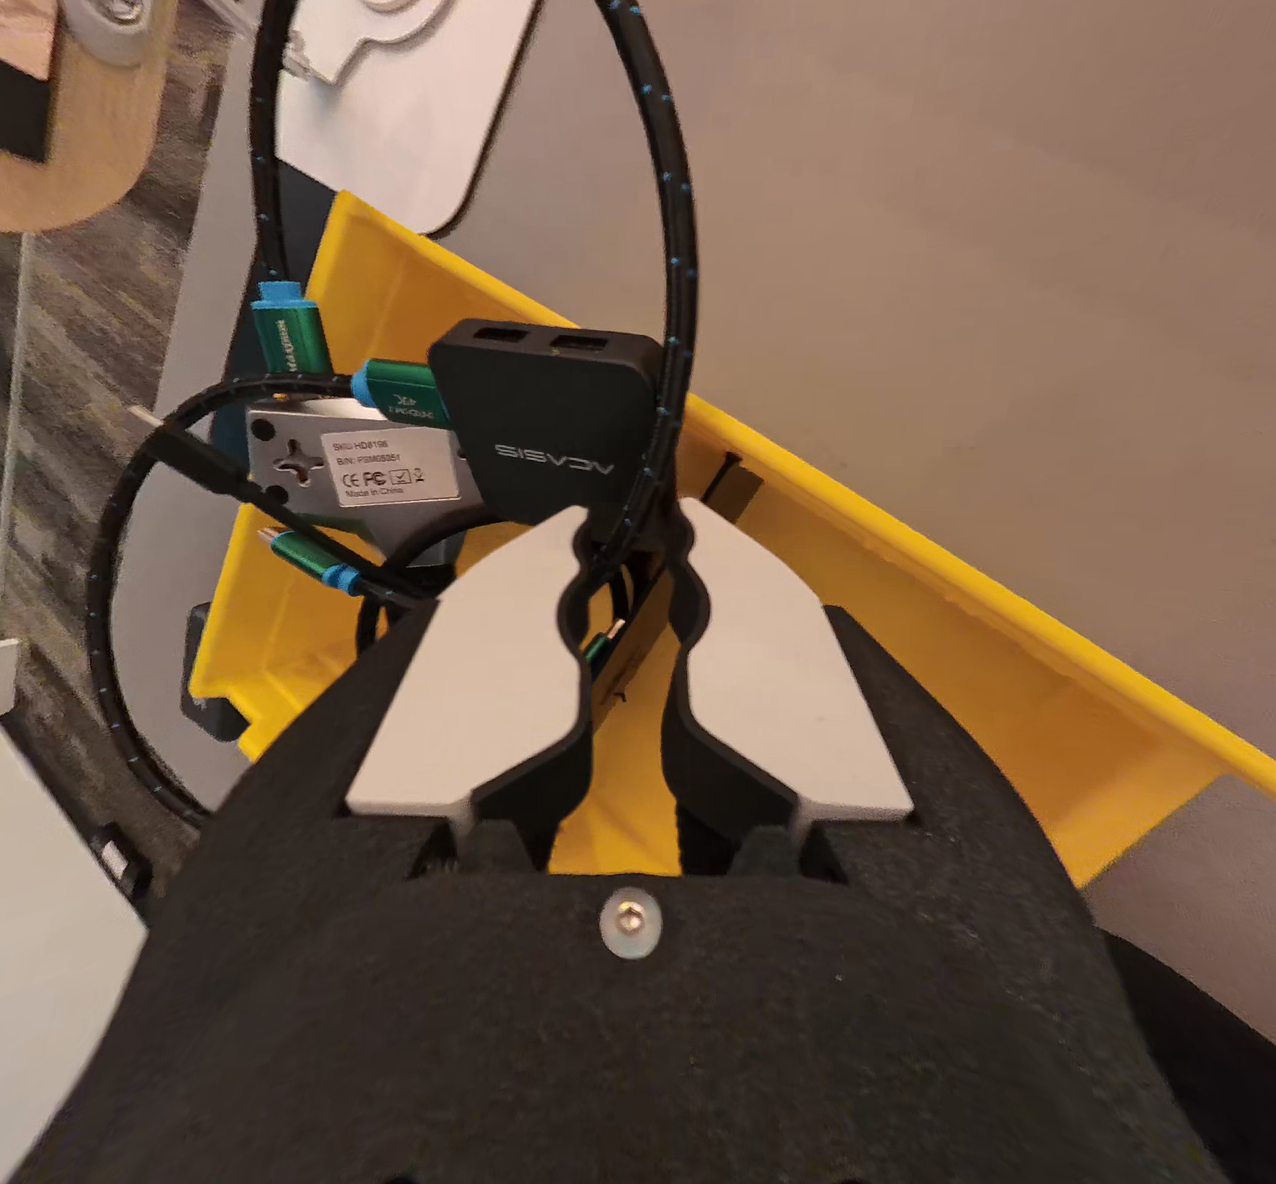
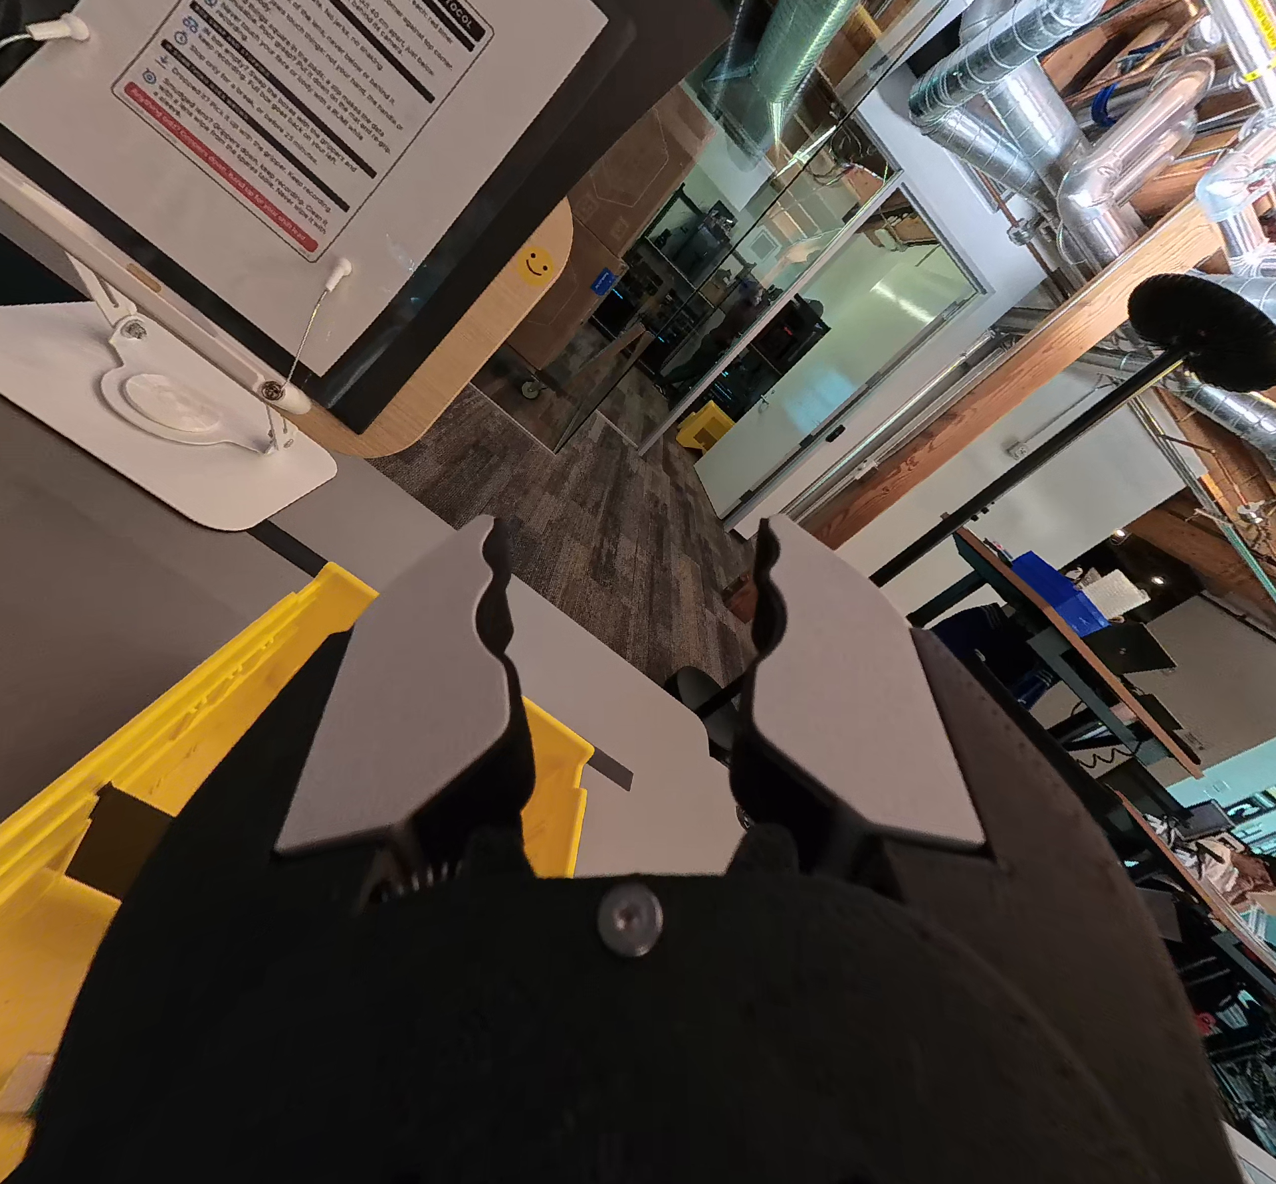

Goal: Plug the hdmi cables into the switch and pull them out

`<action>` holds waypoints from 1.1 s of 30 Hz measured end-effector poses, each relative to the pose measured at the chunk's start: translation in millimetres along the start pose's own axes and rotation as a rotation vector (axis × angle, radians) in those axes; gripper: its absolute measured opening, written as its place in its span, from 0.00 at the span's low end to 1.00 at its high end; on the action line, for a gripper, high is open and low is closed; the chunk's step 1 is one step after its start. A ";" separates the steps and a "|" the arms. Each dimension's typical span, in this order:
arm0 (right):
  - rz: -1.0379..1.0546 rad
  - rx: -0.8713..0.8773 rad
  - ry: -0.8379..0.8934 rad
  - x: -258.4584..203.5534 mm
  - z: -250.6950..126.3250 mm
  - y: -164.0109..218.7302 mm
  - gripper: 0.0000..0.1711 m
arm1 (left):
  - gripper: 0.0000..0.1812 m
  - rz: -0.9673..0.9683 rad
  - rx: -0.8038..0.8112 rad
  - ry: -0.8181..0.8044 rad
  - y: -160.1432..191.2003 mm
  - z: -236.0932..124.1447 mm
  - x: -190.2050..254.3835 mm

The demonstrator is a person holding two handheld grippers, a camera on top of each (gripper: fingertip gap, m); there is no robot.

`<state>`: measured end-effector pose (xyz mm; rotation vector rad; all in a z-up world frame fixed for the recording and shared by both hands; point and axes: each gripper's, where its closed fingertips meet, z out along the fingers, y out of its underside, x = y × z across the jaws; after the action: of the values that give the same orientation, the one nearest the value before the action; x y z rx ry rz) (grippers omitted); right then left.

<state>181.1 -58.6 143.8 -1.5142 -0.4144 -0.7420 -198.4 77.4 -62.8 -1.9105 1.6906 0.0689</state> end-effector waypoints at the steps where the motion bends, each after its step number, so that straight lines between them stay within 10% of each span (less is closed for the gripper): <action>1: 0.000 -0.001 0.000 0.1 0.1 0.2 0.40 | 0.09 0.001 -0.001 0.002 0.1 0.1 0.9; 19: -0.009 -0.022 -0.018 -2.5 1.1 4.1 0.40 | 0.23 -0.231 0.139 0.179 -14.1 -27.0 -9.5; 27: -0.047 -0.051 -0.038 -12.6 7.2 8.4 0.40 | 0.27 -0.806 0.017 0.462 -40.8 -8.8 -36.5; 33: -0.051 -0.055 -0.046 -14.0 8.5 9.9 0.40 | 0.24 -0.972 -0.162 0.384 -31.4 21.9 -51.0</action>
<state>179.2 -48.8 127.4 -1.5797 -0.4714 -0.7653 -172.1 133.6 -48.3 -2.7914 0.7915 -0.5783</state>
